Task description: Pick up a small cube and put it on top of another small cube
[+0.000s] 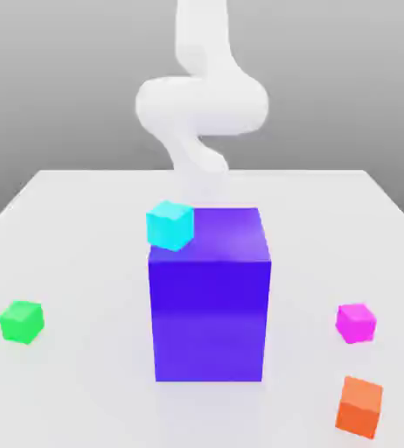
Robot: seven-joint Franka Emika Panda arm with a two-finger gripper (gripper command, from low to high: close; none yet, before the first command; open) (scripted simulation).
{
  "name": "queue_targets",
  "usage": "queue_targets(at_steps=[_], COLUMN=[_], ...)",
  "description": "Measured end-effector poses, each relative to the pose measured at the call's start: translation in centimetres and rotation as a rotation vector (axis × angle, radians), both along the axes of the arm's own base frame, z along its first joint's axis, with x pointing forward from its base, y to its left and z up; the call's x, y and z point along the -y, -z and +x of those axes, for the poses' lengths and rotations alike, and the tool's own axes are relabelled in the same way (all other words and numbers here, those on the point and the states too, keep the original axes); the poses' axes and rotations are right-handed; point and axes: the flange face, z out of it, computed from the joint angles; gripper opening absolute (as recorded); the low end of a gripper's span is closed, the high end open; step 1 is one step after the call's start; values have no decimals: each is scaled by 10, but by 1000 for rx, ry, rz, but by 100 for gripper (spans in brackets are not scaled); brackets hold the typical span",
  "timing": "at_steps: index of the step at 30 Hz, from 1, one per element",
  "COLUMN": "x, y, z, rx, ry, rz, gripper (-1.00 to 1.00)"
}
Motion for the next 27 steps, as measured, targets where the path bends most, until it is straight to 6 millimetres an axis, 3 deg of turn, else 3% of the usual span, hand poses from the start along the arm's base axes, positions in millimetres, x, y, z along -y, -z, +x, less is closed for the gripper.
queue_targets(at_steps=[3,7,11,15,18,21,27], x=[-48,-109,-165,-208,-233,-237,-238], y=[73,167,261,351,413,464,525], z=[31,42,24,-17,-64,-102,-110], rx=[-116,-260,-400,-534,-626,-698,-713], ry=[-41,-84,-117,-140,-165,-160,-158], rz=[34,50,37,-3,-56,-102,-109], gripper=[0,0,0,0,0,0,0])
